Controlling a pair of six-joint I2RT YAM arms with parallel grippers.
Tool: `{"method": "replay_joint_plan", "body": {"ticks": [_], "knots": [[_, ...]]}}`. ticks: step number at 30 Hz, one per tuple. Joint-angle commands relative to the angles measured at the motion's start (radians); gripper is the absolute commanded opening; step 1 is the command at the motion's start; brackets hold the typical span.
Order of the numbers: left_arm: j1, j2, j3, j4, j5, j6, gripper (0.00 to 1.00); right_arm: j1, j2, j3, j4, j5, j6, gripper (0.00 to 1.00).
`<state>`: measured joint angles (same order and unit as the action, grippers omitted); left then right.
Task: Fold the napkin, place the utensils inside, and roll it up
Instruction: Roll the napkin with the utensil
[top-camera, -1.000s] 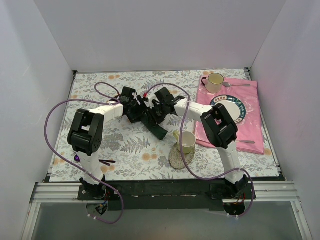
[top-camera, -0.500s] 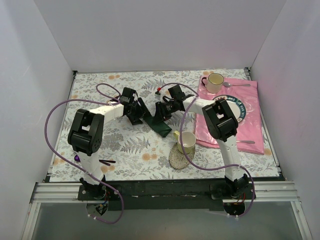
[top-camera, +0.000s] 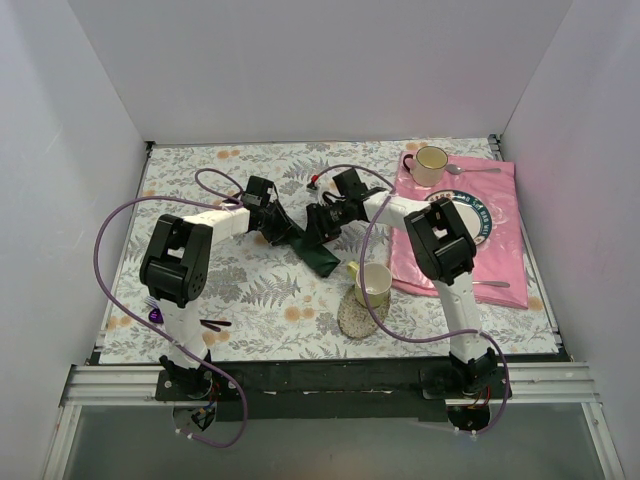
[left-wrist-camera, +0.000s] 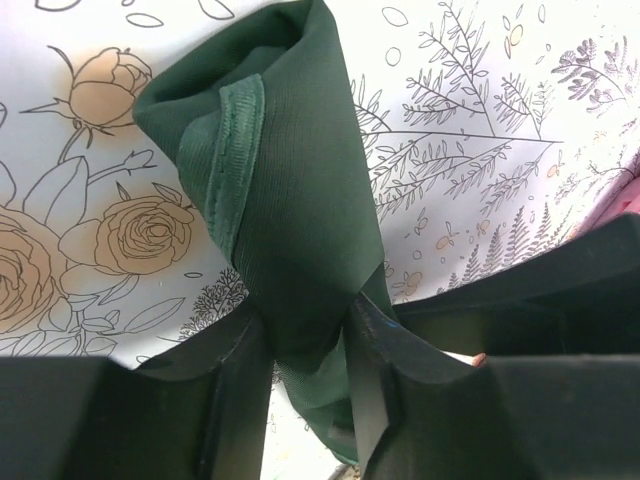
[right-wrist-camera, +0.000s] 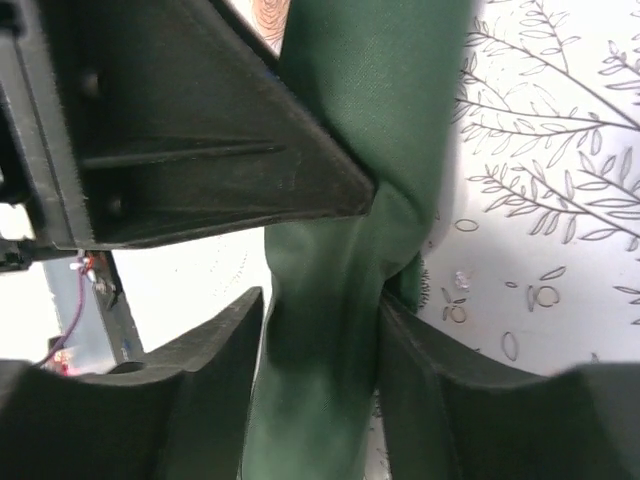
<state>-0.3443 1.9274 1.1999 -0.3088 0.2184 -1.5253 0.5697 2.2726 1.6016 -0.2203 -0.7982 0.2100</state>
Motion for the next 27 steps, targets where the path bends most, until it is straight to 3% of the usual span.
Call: {"method": "replay_joint_plan", "body": {"ticks": [1, 6, 14, 23, 27], "knots": [[-0.005, 0.024, -0.020, -0.049, -0.065, 0.016, 0.27, 0.036, -0.036, 0.021, -0.160, 0.244, -0.116, 0.65], [-0.005, 0.002, -0.033, -0.053, -0.065, 0.019, 0.24, 0.100, -0.087, 0.076, -0.246, 0.488, -0.161, 0.84], [-0.005, -0.001, -0.033, -0.056, -0.062, 0.024, 0.22, 0.231, -0.140, 0.052, -0.244, 0.938, -0.240, 0.96], [-0.005, -0.008, -0.037, -0.062, -0.054, 0.021, 0.20, 0.314, -0.143, 0.024, -0.200, 1.077, -0.273, 0.96], [-0.005, -0.010, -0.036, -0.064, -0.048, 0.022, 0.20, 0.322, -0.117, 0.021, -0.197, 1.110, -0.271, 0.88]]}}
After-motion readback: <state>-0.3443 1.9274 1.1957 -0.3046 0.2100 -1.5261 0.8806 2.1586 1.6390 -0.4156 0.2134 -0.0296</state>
